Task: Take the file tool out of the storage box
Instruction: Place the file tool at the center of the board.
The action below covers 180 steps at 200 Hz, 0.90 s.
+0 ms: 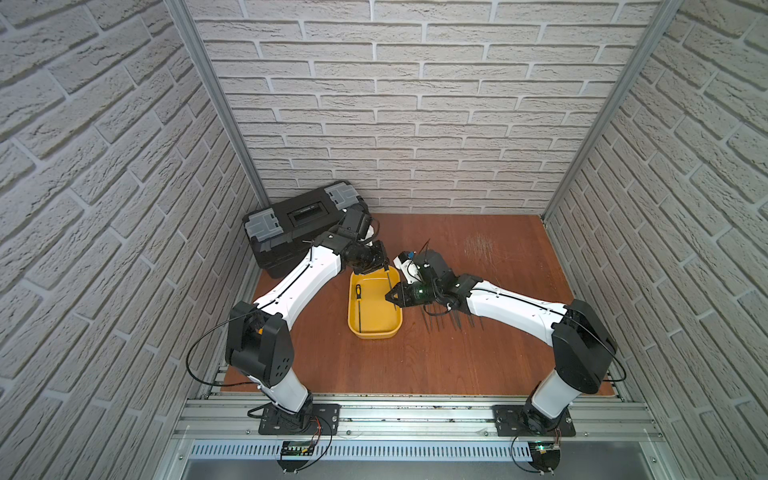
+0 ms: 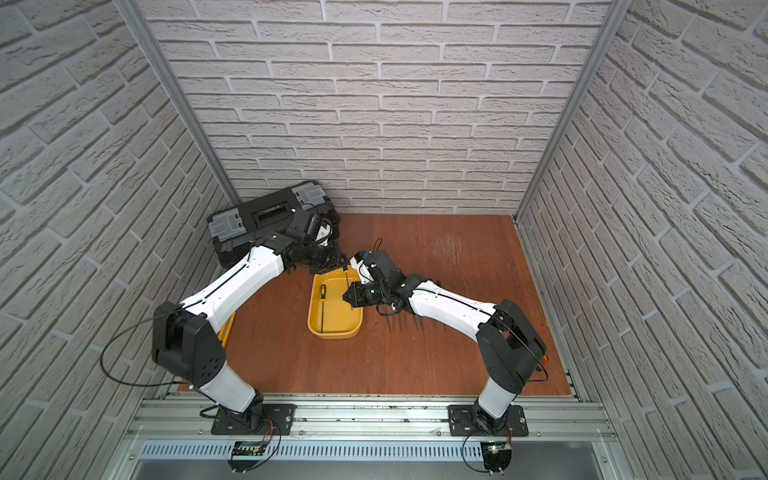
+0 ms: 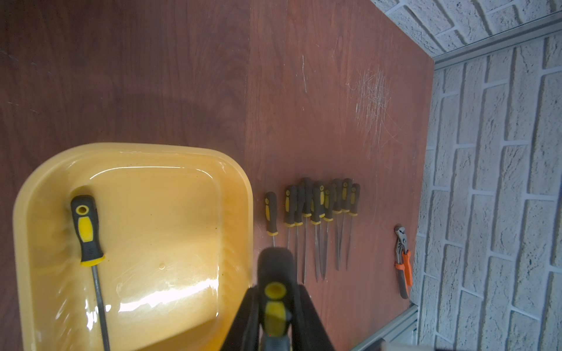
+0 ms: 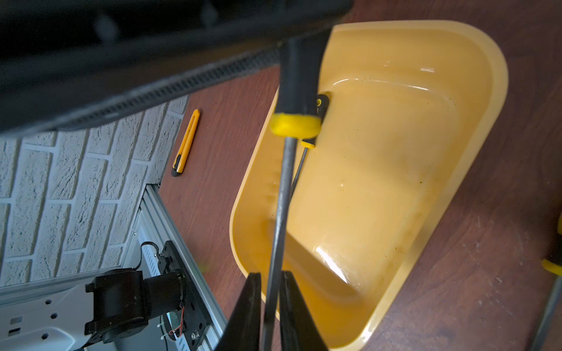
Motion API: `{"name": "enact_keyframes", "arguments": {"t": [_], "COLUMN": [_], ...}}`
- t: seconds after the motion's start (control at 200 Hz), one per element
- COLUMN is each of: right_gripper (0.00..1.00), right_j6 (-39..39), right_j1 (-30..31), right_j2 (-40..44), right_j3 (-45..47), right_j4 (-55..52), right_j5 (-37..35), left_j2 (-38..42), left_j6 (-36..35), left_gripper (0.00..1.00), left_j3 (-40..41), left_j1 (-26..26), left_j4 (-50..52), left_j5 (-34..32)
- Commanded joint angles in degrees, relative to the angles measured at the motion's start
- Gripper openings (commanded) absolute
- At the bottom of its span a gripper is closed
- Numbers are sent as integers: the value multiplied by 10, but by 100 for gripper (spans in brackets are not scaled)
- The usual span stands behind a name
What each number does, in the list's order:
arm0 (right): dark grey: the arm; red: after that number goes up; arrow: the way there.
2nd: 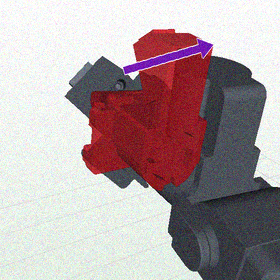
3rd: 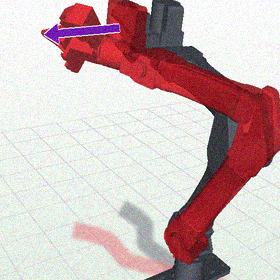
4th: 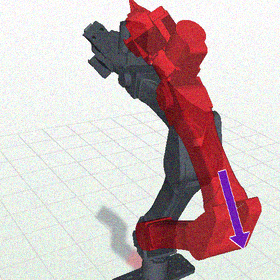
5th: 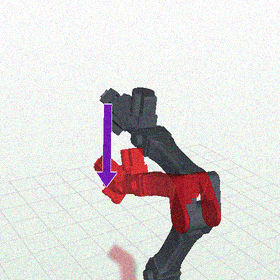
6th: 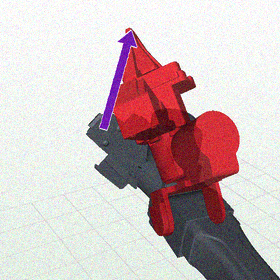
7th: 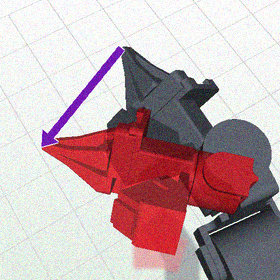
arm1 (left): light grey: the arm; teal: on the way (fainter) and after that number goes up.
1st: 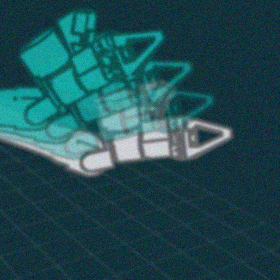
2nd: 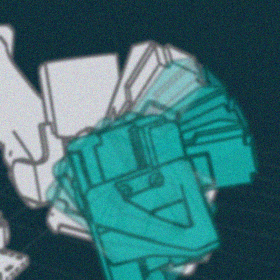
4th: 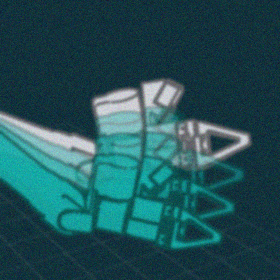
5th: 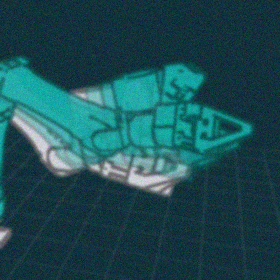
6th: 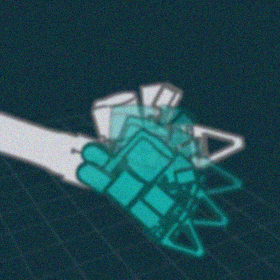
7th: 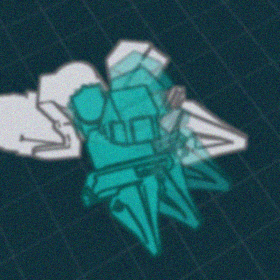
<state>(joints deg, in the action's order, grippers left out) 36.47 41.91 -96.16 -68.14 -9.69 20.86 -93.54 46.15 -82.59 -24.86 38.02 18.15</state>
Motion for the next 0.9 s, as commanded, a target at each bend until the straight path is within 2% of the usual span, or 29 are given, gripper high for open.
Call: {"name": "enact_keyframes", "arguments": {"t": [0.0,0.065,0.145,0.21,0.27,0.325,0.405,0.49,0.64,0.83,0.895], "right_gripper": [9,3,3,3,3,3,3,3,3,3,3], "right_j6": [-10,-11,-11,-13,-16,-19,-27,-33,-47,-52,-61], "right_j1": [4,4,4,4,4,4,4,2,-7,-45,-59], "right_j2": [10,11,13,15,19,22,30,38,57,95,116], "right_j3": [-15,-15,-16,-18,-18,-19,-19,-20,-14,16,27], "right_j4": [3,-1,-3,-5,-9,-16,-31,-44,-79,-139,-168], "right_j5": [-4,-5,-6,-8,-13,-18,-31,-40,-63,-78,-94], "left_j2": [13,12,11,10,7,3,-3,-9,-11,-11,-11], "left_j6": [-3,-3,-4,-4,-7,-14,-23,-34,-56,-79,-84], "left_gripper": [11,13,16,23,34,49,62,71,79,98,98], "left_j3": [11,12,14,13,11,5,-4,-17,-45,-67,-69], "left_j1": [0,-1,-1,0,-1,1,3,9,20,34,35], "left_j4": [-11,-11,-10,-10,-9,-3,5,18,49,79,81], "left_j5": [5,5,4,3,0,-4,-10,-13,-25,-34,-35]}}
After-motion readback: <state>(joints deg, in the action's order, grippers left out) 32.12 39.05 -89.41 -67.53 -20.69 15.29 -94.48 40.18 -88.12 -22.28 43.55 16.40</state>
